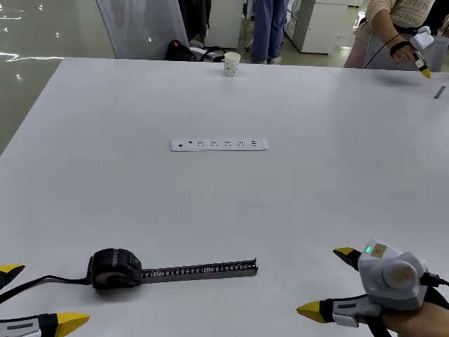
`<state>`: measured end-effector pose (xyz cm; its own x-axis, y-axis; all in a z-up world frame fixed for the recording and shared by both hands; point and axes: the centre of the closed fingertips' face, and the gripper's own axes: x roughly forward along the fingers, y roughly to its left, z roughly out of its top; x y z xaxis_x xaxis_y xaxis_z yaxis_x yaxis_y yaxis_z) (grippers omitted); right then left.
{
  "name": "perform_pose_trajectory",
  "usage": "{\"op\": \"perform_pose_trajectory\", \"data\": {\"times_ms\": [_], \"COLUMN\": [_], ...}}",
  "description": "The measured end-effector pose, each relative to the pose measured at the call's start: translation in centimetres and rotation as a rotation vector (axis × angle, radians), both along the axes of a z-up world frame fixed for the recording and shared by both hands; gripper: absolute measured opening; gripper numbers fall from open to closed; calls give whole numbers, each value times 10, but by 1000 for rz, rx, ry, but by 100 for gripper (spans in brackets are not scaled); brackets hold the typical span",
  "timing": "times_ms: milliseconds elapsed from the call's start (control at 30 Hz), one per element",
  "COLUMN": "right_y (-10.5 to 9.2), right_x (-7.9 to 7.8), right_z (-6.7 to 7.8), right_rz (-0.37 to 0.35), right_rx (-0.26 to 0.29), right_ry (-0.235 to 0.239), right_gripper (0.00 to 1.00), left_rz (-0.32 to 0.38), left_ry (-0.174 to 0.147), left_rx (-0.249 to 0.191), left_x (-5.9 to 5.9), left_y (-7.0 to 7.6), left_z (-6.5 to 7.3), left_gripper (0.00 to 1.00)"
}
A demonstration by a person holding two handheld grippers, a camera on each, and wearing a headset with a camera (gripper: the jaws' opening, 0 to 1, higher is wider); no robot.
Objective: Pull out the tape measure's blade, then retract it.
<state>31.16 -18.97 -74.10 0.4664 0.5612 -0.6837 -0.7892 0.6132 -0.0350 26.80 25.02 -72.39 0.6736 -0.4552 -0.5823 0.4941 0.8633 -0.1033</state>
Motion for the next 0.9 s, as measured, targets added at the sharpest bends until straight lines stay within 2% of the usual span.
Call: {"op": "perform_pose_trajectory", "data": {"times_ms": [100,167,200,267,333,367,467,500,533,600,667,767,833,900], "right_y": [-7,-12,-14,-17,-21,-22,-25,-26,-24,-23,-23,-24,-23,-24], "right_x": [-6,-11,-15,-22,-26,-25,-26,-26,-27,-27,-25,-26,-27,-26], "right_z": [0,0,0,-2,-3,-3,-3,-2,-1,0,2,2,2,2], "right_rz": [-44,-37,-32,-22,-13,0,-1,-8,-17,-22,-31,-15,-14,-10], "right_rx": [56,40,32,18,-7,-18,-16,-8,23,28,55,23,32,25], "right_ry": [30,18,13,25,7,-12,-13,-9,7,11,14,7,15,14], "right_gripper": [97,99,99,96,99,99,99,99,99,99,99,99,99,99], "left_rz": [14,30,33,30,25,25,26,25,23,21,18,5,0,-7], "left_ry": [-8,-13,-11,-7,-1,-1,5,6,5,9,12,21,22,23], "left_rx": [19,21,8,6,11,14,10,9,7,8,9,4,-5,8], "left_x": [-5,-7,-10,-12,-14,-14,-13,-13,-13,-14,-14,-13,-12,-11], "left_y": [8,11,10,9,9,9,9,9,8,7,6,3,1,1], "left_z": [-3,-4,-4,-5,-7,-8,-10,-11,-11,-12,-12,-9,-7,-7], "left_gripper": [99,99,99,99,99,99,99,99,99,99,99,99,99,99]}}
